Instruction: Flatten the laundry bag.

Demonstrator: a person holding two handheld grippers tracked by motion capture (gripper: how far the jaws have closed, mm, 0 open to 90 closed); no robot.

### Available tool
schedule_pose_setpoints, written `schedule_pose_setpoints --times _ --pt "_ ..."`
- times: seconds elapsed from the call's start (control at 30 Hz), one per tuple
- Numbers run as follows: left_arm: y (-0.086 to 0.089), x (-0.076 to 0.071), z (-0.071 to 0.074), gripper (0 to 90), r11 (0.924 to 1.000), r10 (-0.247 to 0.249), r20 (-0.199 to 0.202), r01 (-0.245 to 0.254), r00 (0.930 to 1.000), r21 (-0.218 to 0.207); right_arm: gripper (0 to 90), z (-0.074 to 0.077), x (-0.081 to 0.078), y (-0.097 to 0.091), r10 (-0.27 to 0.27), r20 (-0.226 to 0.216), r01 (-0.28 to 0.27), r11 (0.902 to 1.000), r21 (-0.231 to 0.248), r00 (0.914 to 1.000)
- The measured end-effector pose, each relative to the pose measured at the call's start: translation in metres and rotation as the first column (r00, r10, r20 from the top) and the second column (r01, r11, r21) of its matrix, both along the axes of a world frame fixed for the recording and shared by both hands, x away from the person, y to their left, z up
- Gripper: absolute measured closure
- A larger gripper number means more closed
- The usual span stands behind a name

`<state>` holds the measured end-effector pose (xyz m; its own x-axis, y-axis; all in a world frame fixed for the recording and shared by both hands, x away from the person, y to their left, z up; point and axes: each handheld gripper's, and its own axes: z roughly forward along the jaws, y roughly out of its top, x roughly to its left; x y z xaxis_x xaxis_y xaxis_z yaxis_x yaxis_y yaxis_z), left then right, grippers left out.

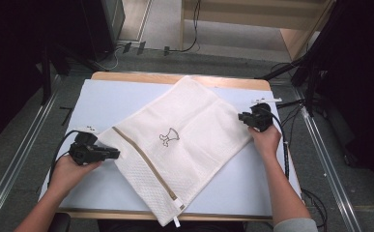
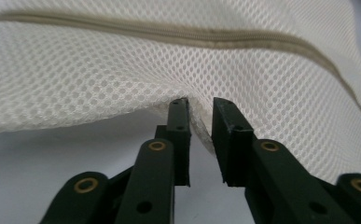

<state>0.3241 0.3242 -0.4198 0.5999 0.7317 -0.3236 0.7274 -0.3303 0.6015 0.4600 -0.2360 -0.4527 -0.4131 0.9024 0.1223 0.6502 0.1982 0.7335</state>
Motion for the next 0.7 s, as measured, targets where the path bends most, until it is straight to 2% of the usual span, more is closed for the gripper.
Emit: schedule_pose_setpoints --times 0.03,0.07,0.13,0.17,0.2,0.27,0.4,0.43,0.5,0.6,0.67,0.7 --pt "0.003 0.002 0.003 72.2 0.9999 0.004 0.010 -0.004 0.9999 -0.016 69.1 0.004 -0.004 -0.001 0.001 0.002 -0.001 1.0000 0.009 1.0000" --pt "0.007 0.006 0.007 69.1 0.9999 0.008 0.027 -0.008 0.9996 -0.012 68.1 0.009 -0.010 -0.002 0.003 0.013 -0.003 1.0000 0.006 0.9999" --pt "0.010 0.014 0.010 64.8 0.9996 0.020 0.025 -0.020 0.9995 -0.022 64.3 0.016 -0.031 0.001 0.015 0.039 -0.014 0.9999 -0.010 0.9991" --pt "0.011 0.019 0.012 64.8 0.9996 0.017 0.033 -0.016 0.9993 -0.023 64.3 0.016 -0.031 0.001 0.015 0.039 -0.014 0.9999 -0.010 0.9991" --pt "0.012 0.026 0.015 63.8 0.9998 0.016 0.046 -0.015 0.9988 -0.012 63.5 0.017 -0.039 0.002 0.014 0.041 -0.014 0.9999 -0.002 0.9990" --pt "0.012 0.035 0.021 63.1 0.9994 0.011 0.052 -0.009 0.9986 -0.034 62.8 0.017 -0.057 0.005 0.035 0.039 -0.035 0.9993 0.014 0.9986" --pt "0.013 0.056 0.032 60.3 0.9986 0.016 0.105 -0.010 0.9943 -0.052 58.7 0.010 -0.087 0.014 0.078 0.009 -0.078 0.9969 -0.004 0.9969" --pt "0.013 0.061 0.032 58.0 0.9987 0.016 0.109 -0.010 0.9939 -0.049 56.3 0.007 -0.097 0.018 0.088 0.001 -0.088 0.9961 0.001 0.9961" --pt "0.012 0.076 0.026 57.3 0.9989 0.011 0.103 -0.007 0.9946 -0.046 54.6 0.006 -0.102 0.019 0.091 0.002 -0.091 0.9959 0.002 0.9959" --pt "0.011 0.097 0.013 57.6 0.9972 0.014 0.049 -0.010 0.9987 -0.075 50.1 0.001 -0.114 0.022 0.090 -0.014 -0.090 0.9959 0.013 0.9958" --pt "0.011 0.108 0.005 57.3 0.9978 0.033 0.038 -0.031 0.9987 -0.059 47.3 -0.003 -0.120 0.025 0.082 -0.036 -0.082 0.9966 0.011 0.9960" --pt "0.009 0.113 0.002 57.1 0.9989 0.033 0.040 -0.032 0.9986 -0.033 45.5 -0.005 -0.122 0.026 0.082 -0.039 -0.082 0.9966 0.003 0.9959"
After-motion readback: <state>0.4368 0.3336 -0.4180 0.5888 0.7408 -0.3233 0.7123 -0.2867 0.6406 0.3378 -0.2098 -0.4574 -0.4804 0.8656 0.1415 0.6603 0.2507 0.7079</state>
